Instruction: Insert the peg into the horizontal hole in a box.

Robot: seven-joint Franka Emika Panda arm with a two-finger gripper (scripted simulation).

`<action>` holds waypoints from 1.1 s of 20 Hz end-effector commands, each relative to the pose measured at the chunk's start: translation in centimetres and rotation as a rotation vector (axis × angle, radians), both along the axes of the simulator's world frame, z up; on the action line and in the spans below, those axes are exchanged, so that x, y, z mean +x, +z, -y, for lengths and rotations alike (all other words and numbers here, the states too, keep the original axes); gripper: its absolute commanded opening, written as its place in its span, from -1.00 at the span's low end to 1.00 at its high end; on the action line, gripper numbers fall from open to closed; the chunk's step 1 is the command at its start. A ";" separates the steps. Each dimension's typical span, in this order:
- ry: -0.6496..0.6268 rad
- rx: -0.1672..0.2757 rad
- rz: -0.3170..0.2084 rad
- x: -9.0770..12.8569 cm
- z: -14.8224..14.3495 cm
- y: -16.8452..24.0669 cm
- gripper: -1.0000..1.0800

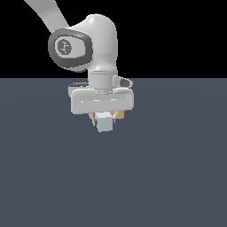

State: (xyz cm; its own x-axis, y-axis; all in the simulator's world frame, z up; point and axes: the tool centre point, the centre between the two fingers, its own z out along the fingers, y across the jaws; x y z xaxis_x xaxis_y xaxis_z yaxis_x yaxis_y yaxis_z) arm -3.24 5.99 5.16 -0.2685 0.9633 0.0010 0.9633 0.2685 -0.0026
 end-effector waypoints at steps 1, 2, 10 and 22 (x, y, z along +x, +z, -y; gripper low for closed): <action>-0.035 0.000 0.003 0.6 -0.6 0.3 -1.00; -0.046 0.000 0.003 0.7 -0.8 0.4 -1.00; -0.093 0.000 0.003 1.4 -1.6 0.6 -1.00; -0.094 0.000 0.002 1.5 -1.6 0.6 -1.00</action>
State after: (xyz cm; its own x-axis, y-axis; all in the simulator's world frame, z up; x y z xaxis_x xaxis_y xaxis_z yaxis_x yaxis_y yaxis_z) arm -1.76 7.60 5.73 -0.1771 0.9842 0.0003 0.9842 0.1771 -0.0012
